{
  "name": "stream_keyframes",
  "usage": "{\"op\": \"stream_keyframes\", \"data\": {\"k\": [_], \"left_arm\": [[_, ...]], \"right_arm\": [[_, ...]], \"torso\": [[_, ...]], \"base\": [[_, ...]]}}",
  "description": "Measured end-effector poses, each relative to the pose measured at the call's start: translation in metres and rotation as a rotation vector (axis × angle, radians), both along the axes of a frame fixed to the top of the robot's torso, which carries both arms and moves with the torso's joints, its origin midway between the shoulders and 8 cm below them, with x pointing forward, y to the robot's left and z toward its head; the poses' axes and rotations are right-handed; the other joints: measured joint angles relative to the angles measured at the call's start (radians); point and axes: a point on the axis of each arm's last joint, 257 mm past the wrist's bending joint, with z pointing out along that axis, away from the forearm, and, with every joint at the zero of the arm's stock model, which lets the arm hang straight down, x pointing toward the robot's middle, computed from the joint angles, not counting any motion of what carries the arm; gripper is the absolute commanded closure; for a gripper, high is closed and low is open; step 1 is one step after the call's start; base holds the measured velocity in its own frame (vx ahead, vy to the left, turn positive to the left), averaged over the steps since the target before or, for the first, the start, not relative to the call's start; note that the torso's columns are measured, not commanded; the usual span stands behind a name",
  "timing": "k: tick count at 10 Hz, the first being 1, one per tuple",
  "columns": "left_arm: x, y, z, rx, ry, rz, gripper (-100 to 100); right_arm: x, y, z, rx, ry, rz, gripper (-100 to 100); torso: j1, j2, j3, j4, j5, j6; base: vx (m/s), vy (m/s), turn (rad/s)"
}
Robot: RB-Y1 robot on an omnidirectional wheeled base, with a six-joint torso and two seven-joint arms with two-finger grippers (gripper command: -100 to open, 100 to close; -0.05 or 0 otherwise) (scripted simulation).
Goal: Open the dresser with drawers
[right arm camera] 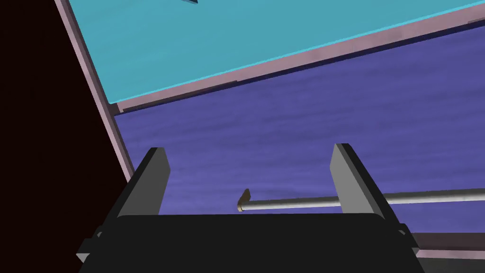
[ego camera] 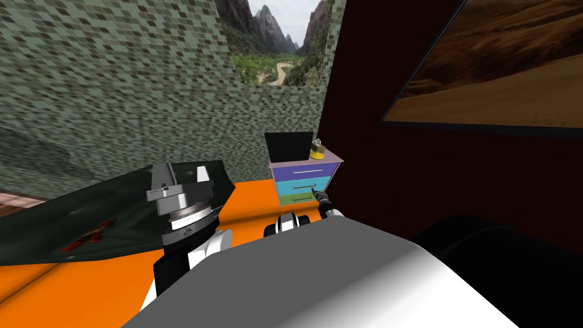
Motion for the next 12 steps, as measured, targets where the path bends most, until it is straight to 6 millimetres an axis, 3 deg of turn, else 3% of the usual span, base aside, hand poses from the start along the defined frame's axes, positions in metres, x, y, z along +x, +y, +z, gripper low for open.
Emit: {"op": "stream_keyframes", "data": {"k": [7, 12], "left_arm": [[0.0, 0.0, 0.0, 0.0, 0.0, 0.0, 0], [0.0, 0.0, 0.0, 0.0, 0.0, 0.0, 0]], "right_arm": [[-0.028, -0.031, -0.039, -0.238, 0.148, -0.059, -100], [-0.046, -0.05, -0.052, -0.439, 0.23, -0.079, -100]], "torso": [[0.002, 0.0, 0.0, 0.0, 0.0, 0.0], [0.003, 0.0, 0.0, 0.0, 0.001, 0.0]], "base": [[0.001, 0.049, 0.034], [0.012, 0.051, 0.049]]}}
